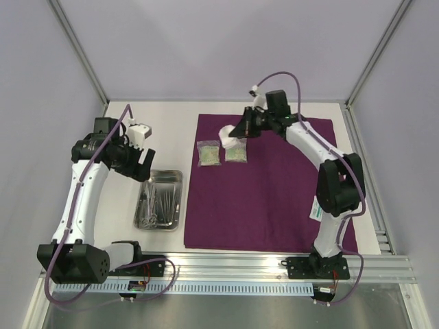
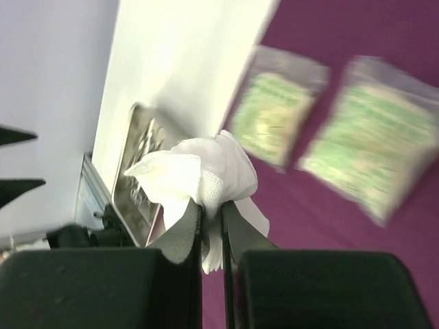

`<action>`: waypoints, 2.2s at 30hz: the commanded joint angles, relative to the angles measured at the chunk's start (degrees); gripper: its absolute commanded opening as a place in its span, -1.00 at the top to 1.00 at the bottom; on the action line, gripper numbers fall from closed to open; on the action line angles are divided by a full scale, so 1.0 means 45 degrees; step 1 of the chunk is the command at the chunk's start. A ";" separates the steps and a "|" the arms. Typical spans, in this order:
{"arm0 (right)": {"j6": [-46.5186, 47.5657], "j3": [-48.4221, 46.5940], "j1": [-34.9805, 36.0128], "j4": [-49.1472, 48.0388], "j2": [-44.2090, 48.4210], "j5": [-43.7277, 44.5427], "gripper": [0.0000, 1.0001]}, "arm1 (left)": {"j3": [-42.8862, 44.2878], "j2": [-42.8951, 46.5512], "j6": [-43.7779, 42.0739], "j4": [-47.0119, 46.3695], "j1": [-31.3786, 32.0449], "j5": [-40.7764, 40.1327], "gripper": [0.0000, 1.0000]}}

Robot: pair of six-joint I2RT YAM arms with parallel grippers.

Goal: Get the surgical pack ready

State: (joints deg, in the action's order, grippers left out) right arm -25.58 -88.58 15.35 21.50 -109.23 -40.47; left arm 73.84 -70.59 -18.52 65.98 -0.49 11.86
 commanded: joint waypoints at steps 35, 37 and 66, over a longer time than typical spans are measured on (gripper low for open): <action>0.2245 -0.4988 0.7779 -0.1768 -0.4502 0.0165 0.99 | -0.1586 -0.0134 -0.4551 0.0318 -0.3953 0.7889 -0.89; 0.2696 -0.4245 0.7799 -0.2217 -0.4010 0.0126 0.99 | -0.1469 -0.0193 -0.5487 0.0709 -0.3934 0.8612 -0.97; 0.3634 -0.2817 0.7818 -0.3605 -0.2523 -0.1358 0.99 | -0.1508 -0.2908 -0.6918 0.0395 -0.2821 1.0468 -0.38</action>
State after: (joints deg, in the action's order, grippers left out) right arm -11.05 -100.53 50.30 8.67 -122.02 -43.29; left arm 66.04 -83.40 -44.01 66.04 -13.41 53.54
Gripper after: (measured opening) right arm 0.070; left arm 0.700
